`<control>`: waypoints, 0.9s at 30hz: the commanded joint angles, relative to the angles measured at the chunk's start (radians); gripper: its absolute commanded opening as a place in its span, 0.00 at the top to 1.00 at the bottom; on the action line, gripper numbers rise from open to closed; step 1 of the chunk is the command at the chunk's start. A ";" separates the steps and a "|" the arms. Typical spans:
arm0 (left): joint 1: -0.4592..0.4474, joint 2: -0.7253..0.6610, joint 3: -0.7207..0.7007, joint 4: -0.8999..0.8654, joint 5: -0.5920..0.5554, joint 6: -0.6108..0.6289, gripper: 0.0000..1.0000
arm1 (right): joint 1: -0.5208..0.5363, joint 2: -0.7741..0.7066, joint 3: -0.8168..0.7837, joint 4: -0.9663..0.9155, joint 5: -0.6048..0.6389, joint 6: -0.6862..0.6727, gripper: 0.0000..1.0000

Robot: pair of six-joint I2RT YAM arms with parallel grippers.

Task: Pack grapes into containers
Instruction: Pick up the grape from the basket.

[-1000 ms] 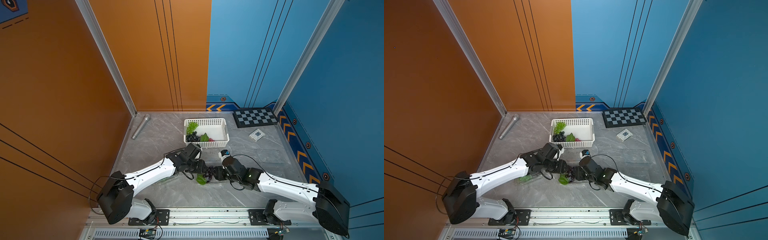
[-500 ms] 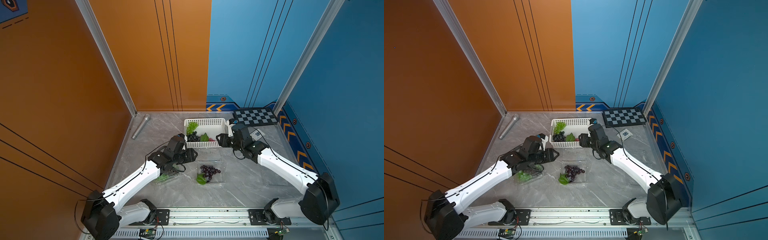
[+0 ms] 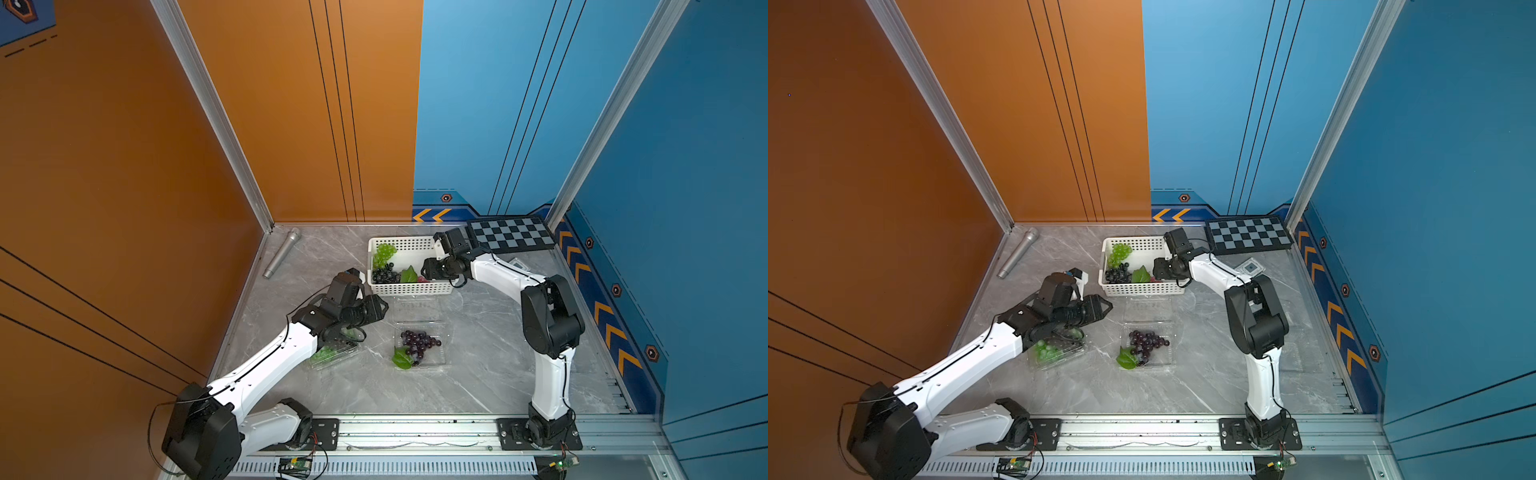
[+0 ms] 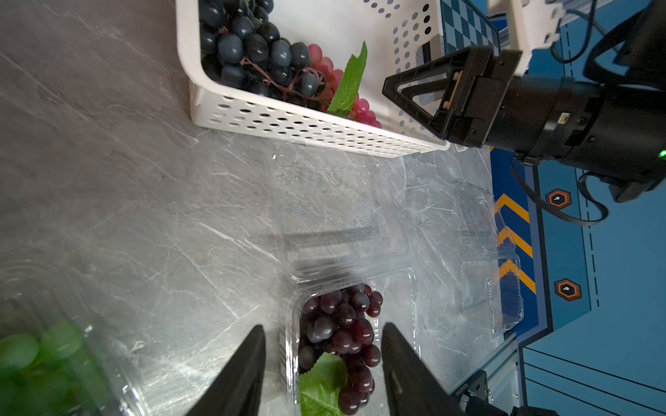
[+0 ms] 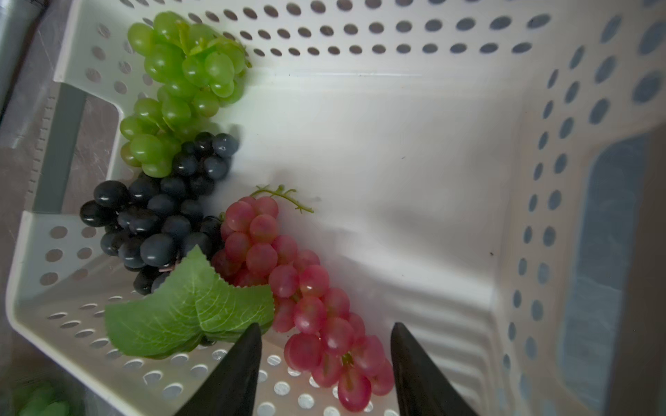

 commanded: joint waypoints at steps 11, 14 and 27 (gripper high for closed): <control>0.028 0.027 -0.023 0.047 0.052 -0.005 0.47 | 0.003 0.168 0.175 -0.234 -0.056 -0.125 0.39; 0.030 0.027 -0.024 0.047 0.052 -0.005 0.47 | 0.006 0.190 0.200 -0.254 -0.063 -0.134 0.38; 0.038 0.029 -0.026 0.047 0.055 -0.007 0.47 | 0.012 0.258 0.292 -0.307 -0.087 -0.152 0.40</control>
